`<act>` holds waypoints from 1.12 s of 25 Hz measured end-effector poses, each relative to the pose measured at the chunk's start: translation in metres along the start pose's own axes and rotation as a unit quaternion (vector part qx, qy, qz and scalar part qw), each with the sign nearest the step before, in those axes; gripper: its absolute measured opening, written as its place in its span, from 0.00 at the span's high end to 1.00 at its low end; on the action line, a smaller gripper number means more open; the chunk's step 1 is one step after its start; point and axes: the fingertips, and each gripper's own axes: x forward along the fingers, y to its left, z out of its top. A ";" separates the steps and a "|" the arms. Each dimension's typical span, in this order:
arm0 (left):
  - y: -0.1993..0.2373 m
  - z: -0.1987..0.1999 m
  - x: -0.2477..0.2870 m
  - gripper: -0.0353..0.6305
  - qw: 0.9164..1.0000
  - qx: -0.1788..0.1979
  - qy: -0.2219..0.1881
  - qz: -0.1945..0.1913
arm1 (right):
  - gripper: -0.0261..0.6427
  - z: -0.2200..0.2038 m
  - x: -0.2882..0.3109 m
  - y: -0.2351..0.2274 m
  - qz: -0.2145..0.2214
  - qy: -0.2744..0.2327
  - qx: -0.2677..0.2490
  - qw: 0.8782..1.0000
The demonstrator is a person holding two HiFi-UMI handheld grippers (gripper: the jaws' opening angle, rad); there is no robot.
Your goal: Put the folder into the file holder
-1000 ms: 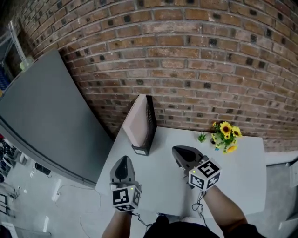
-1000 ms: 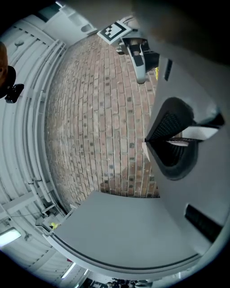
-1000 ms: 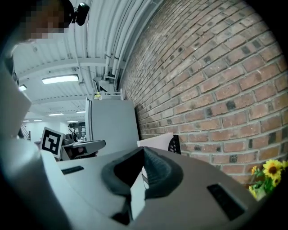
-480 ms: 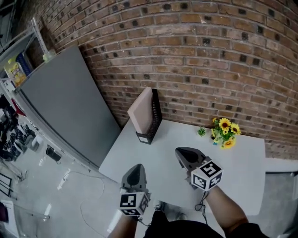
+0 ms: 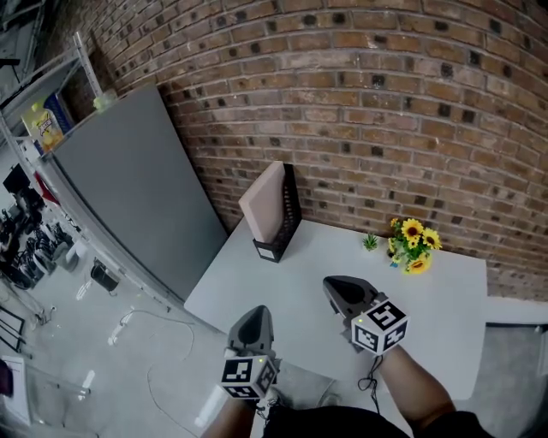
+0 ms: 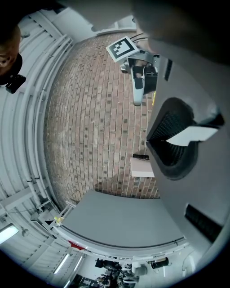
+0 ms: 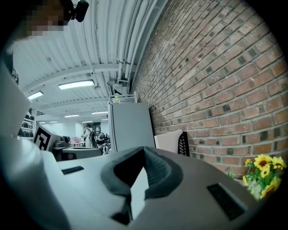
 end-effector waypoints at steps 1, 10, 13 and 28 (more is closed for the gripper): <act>-0.001 0.000 0.000 0.94 1.000 0.000 0.000 -0.002 | 0.96 -0.001 -0.001 0.000 0.000 0.000 0.001 1.000; -0.003 0.002 -0.001 0.94 1.000 0.000 -0.001 -0.008 | 0.96 -0.008 0.002 0.006 0.002 0.002 0.011 1.000; 0.000 0.001 -0.004 0.94 1.000 -0.001 0.001 -0.010 | 0.96 -0.009 0.005 0.010 0.001 0.004 0.012 1.000; 0.003 0.000 0.002 0.94 1.000 -0.009 -0.003 -0.012 | 0.96 -0.010 0.010 0.006 -0.001 0.007 0.011 1.000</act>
